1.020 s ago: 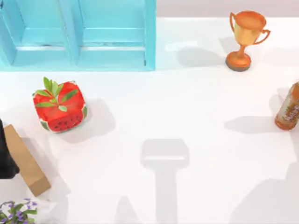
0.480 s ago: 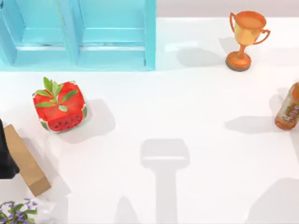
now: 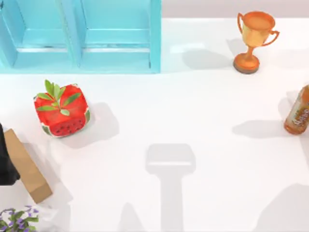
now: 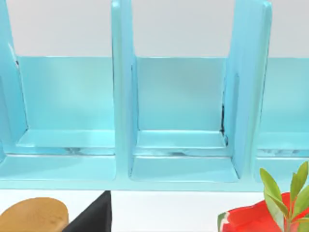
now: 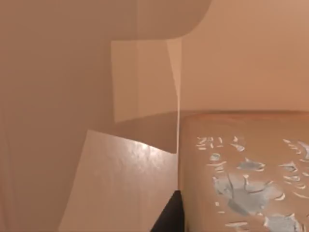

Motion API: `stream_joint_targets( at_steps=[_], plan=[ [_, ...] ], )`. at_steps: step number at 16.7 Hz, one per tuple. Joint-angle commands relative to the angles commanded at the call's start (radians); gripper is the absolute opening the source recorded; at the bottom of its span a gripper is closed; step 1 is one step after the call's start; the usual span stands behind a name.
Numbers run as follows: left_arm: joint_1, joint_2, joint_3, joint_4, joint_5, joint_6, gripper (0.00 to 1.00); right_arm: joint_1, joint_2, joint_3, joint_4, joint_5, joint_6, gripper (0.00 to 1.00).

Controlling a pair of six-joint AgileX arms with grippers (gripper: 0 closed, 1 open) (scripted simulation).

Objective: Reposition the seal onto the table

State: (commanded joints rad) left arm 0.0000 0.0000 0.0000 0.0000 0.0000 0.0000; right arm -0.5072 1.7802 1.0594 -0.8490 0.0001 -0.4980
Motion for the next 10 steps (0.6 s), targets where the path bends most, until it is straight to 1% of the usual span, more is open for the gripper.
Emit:
stream_joint_targets(
  at_steps=[4,5,10],
  plan=[
    [0.0,0.0,0.0,0.0,0.0,0.0,1.0,0.0,0.0,0.0,0.0,0.0,0.0,0.02],
    [0.0,0.0,0.0,0.0,0.0,0.0,1.0,0.0,0.0,0.0,0.0,0.0,0.0,0.0],
    [0.0,0.0,0.0,0.0,0.0,0.0,1.0,0.0,0.0,0.0,0.0,0.0,0.0,0.0]
  ],
)
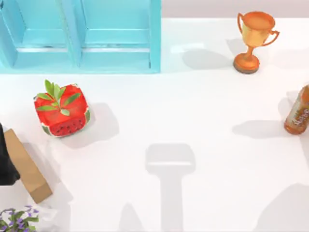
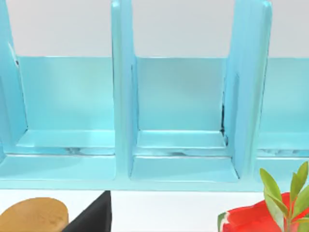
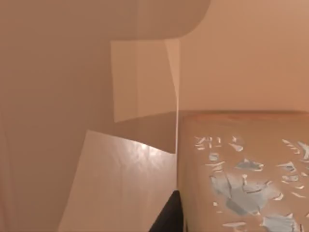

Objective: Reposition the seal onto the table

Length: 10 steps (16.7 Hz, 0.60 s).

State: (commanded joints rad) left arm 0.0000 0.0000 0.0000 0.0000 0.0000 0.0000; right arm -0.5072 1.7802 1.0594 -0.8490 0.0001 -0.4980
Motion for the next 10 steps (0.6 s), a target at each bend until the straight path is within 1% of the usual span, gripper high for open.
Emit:
stream_joint_targets(
  at_steps=[4,6,10],
  plan=[
    [0.0,0.0,0.0,0.0,0.0,0.0,1.0,0.001,-0.004,0.003,-0.003,0.001,0.003,0.0],
    [0.0,0.0,0.0,0.0,0.0,0.0,1.0,0.023,-0.024,0.029,-0.036,0.002,0.031,0.0],
    [0.0,0.0,0.0,0.0,0.0,0.0,1.0,0.15,-0.101,0.137,-0.191,-0.001,0.166,0.0]
  ],
)
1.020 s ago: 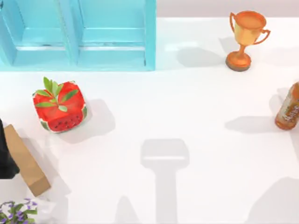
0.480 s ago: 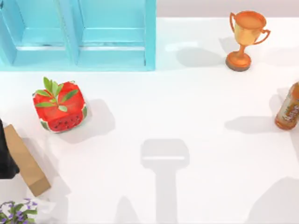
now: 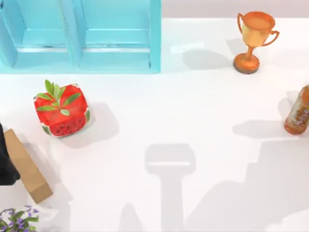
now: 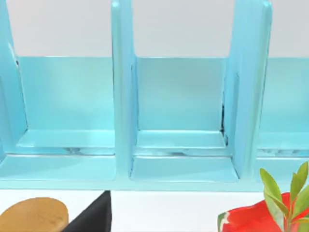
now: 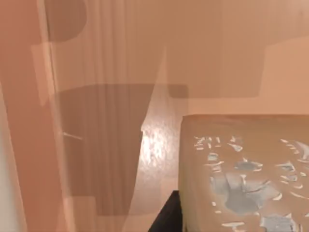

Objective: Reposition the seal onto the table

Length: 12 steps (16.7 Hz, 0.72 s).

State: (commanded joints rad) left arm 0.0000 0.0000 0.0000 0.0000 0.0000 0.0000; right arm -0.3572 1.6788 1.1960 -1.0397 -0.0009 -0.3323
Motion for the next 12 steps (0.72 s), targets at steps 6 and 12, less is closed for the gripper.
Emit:
stream_joint_targets(
  at_steps=[6,12],
  plan=[
    [0.0,0.0,0.0,0.0,0.0,0.0,1.0,0.266,-0.109,0.162,-0.298,-0.001,0.253,0.0],
    [0.0,0.0,0.0,0.0,0.0,0.0,1.0,0.359,-0.141,0.213,-0.399,0.003,0.341,0.0]
  ],
)
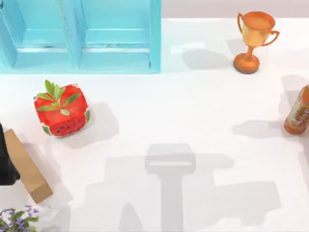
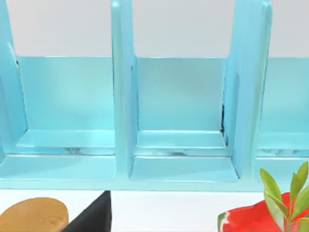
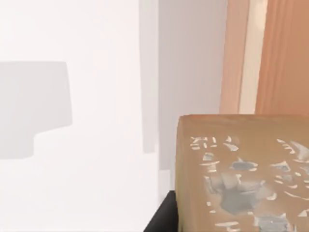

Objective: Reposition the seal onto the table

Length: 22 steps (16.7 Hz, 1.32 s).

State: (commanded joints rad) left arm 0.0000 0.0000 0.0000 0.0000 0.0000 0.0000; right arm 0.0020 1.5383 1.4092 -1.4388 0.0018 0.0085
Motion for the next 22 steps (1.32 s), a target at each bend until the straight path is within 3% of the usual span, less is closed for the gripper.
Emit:
stream_joint_targets(
  at_steps=[5,16,22],
  plan=[
    [0.0,0.0,0.0,0.0,0.0,0.0,1.0,0.033,0.041,0.033,0.009,-0.001,0.038,0.0],
    [0.0,0.0,0.0,0.0,0.0,0.0,1.0,0.603,0.664,0.501,0.142,0.0,0.619,0.0],
    [0.0,0.0,0.0,0.0,0.0,0.0,1.0,0.69,0.751,0.573,0.176,0.004,0.705,0.0]
  ],
)
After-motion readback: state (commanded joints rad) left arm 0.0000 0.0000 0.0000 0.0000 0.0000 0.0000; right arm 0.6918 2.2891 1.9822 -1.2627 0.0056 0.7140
